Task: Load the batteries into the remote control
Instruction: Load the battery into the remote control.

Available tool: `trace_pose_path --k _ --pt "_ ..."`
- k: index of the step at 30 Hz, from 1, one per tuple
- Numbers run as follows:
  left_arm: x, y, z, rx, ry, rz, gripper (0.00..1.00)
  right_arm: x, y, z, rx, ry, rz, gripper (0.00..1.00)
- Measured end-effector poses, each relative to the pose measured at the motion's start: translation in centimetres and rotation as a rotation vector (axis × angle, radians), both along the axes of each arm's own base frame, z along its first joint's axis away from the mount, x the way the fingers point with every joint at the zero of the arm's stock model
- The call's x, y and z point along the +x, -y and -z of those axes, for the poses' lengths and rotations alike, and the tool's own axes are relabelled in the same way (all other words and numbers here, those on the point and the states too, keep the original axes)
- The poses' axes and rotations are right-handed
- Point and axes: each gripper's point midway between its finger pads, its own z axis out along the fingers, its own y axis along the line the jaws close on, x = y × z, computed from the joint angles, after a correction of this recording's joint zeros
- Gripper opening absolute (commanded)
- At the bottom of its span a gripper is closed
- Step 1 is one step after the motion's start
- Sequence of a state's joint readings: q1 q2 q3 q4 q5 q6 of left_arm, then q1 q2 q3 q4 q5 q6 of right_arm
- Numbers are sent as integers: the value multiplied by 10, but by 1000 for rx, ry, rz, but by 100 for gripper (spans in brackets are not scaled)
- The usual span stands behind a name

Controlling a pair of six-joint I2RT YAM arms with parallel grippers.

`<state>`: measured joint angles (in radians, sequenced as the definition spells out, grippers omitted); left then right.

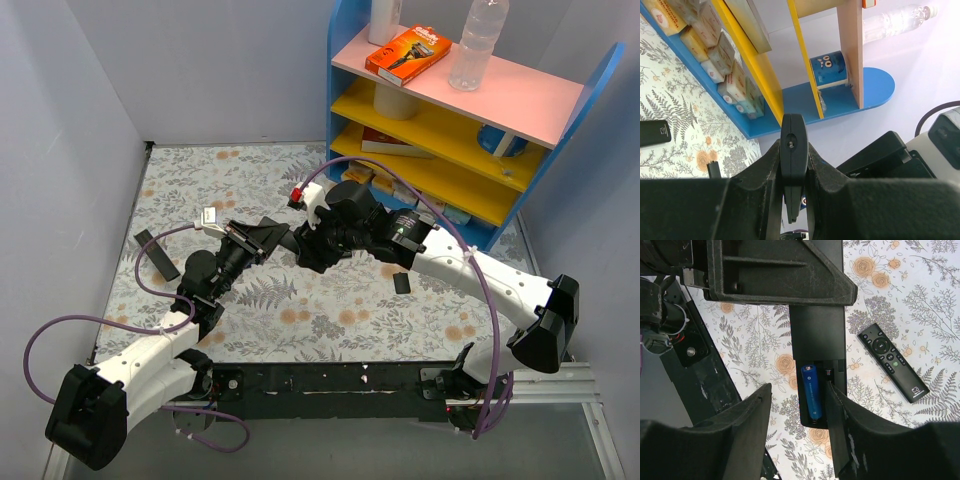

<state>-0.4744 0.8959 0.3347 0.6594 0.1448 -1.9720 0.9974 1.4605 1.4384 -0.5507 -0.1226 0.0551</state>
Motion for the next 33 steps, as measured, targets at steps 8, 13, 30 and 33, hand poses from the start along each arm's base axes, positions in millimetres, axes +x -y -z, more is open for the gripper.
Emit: trace_pose_path --k 8,13,30,33 --pt "1 -1 0 -3 -5 -10 0 0 3 0 -14 2 7 57" --pt "1 -3 1 -4 -16 -17 0 0 5 -1 -23 3 7 58" --pt "-8 4 3 14 -24 38 0 18 16 -30 -43 138 12 55" --pt "-10 7 0 18 -18 57 0 16 18 -36 -42 179 -32 54"
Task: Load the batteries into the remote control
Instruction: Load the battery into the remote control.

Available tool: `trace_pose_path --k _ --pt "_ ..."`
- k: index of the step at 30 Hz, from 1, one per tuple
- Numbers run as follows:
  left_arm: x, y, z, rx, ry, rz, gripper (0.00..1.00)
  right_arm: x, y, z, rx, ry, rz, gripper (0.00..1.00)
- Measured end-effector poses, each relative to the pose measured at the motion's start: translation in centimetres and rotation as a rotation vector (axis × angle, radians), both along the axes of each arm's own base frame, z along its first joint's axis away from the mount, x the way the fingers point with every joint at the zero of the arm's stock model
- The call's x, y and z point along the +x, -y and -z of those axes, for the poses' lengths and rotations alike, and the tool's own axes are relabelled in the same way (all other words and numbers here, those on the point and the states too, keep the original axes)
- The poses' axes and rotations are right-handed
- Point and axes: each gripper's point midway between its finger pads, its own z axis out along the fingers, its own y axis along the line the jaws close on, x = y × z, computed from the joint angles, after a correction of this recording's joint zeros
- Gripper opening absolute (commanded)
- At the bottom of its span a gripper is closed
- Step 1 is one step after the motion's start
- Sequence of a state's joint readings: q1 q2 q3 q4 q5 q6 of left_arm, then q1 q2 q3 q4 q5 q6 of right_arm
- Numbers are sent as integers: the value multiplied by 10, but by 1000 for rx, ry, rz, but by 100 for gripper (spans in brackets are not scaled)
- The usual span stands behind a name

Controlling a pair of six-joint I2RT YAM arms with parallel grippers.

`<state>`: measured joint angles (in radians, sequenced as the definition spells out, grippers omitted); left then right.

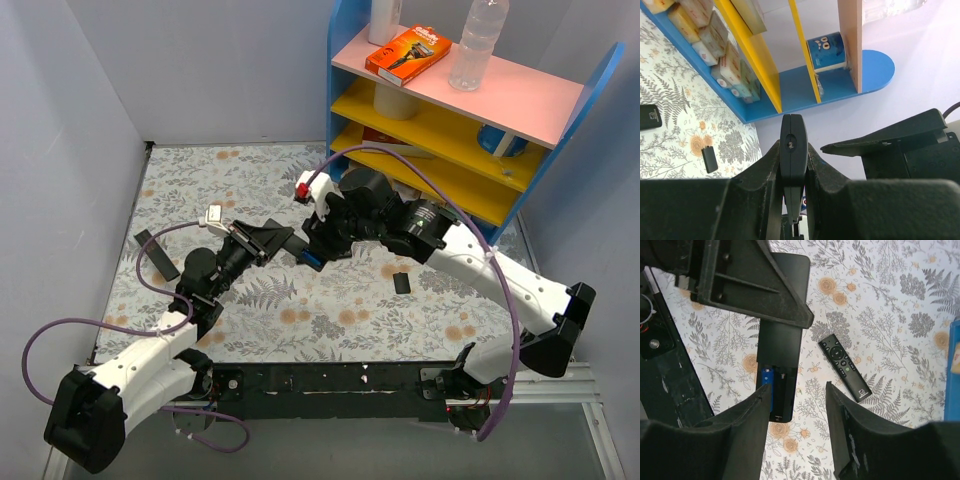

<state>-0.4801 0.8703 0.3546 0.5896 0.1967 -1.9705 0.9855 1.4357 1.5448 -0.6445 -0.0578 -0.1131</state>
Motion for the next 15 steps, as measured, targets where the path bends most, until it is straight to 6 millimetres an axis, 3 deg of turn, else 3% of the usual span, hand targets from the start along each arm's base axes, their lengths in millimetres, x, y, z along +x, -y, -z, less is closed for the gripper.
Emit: trace_pose_path --k 10,15 --pt "-6 18 -15 15 12 113 0 -36 16 -34 28 240 -350 49" --pt "-9 25 -19 37 9 166 0 -46 14 -30 17 275 -467 42"
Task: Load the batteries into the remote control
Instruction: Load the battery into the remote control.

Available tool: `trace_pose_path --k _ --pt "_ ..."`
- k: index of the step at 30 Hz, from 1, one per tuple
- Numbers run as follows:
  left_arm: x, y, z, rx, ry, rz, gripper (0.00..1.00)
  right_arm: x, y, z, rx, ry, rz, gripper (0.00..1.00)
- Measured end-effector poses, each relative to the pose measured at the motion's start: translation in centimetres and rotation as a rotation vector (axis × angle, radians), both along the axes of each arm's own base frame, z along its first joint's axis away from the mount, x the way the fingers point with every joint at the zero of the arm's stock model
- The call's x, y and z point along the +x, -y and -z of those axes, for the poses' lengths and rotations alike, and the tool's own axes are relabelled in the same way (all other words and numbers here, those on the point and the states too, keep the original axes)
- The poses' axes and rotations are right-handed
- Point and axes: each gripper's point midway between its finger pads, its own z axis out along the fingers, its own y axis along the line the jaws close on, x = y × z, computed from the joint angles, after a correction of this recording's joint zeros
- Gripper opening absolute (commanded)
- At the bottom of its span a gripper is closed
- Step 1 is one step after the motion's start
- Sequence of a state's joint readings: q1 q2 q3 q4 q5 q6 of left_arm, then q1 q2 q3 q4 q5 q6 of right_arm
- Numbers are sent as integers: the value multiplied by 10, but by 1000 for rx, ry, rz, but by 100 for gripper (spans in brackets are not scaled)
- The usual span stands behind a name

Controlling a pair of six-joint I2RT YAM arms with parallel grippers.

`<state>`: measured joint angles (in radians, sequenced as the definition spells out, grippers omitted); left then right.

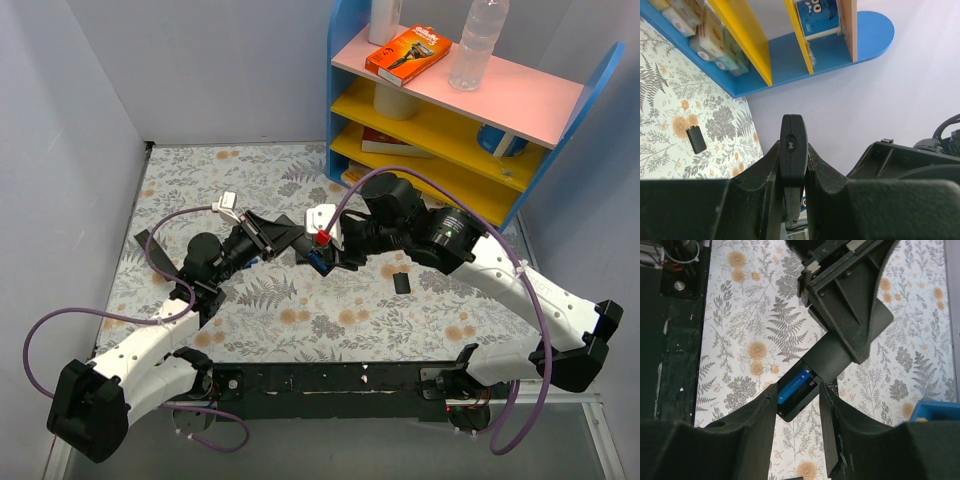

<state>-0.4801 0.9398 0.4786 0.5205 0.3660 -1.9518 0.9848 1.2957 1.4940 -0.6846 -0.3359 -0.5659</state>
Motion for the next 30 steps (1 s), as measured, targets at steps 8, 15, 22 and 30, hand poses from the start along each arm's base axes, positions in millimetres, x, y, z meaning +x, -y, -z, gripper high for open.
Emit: trace_pose_path --k 8,15,22,30 --pt "-3 6 0 34 -1 42 0 -2 -3 24 -82 5 -80 41" --pt "-3 11 1 61 0 73 0 -1 -3 24 -95 22 -94 36" --pt "-4 14 0 78 10 98 0 0 -5 28 -104 19 -97 31" --pt "-7 16 -1 87 22 120 0 2 -6 30 -111 18 -95 30"
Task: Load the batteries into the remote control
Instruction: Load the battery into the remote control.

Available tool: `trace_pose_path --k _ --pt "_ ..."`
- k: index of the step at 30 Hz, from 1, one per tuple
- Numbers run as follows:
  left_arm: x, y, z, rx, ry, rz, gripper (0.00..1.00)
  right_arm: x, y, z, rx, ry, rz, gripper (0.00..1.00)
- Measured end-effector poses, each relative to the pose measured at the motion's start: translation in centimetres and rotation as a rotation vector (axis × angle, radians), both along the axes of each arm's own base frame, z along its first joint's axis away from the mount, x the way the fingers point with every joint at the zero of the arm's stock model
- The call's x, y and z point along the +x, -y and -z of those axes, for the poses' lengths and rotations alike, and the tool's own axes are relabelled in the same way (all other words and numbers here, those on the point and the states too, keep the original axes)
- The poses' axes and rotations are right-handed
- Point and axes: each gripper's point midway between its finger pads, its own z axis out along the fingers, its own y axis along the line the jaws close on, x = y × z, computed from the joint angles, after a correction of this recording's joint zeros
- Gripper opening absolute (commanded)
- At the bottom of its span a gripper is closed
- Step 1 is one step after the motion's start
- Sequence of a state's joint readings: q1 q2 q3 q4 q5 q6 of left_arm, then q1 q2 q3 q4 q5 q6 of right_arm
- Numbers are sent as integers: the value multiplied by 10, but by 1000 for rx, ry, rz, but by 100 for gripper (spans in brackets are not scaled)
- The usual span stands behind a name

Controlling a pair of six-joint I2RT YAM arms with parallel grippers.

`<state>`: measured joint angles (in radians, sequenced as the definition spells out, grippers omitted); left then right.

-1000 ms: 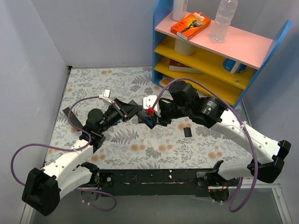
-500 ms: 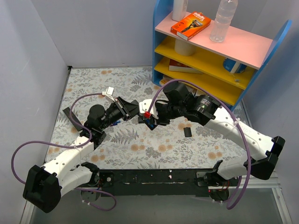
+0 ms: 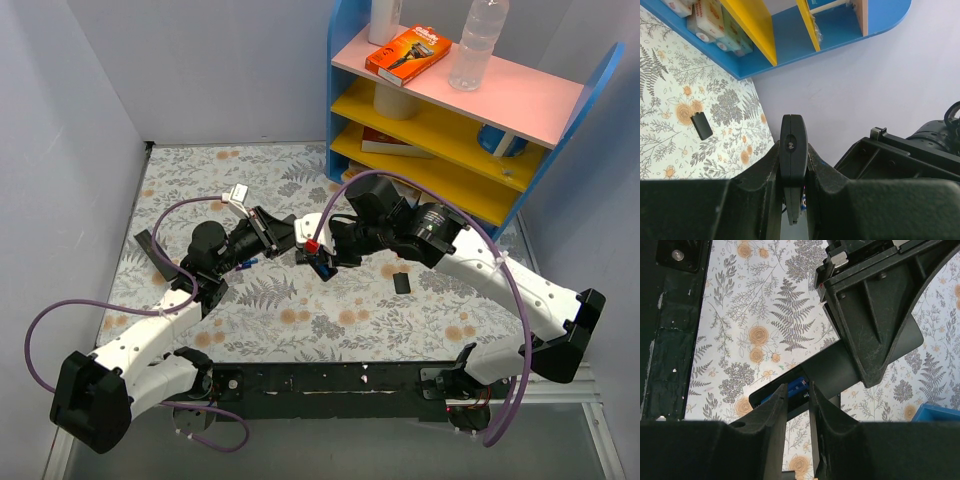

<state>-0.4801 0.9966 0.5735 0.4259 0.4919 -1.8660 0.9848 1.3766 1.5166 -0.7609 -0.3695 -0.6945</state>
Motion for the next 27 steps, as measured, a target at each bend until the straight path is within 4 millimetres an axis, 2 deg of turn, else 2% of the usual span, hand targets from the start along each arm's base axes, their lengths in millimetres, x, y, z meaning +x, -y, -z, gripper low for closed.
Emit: trace_pose_path --k 17,27 --pt "-2 2 -2 2 4 22 0 1 -1 3 -7 4 -2 22" --pt "-2 2 -4 -10 25 22 0 1 -2 2 -3 5 -5 22"
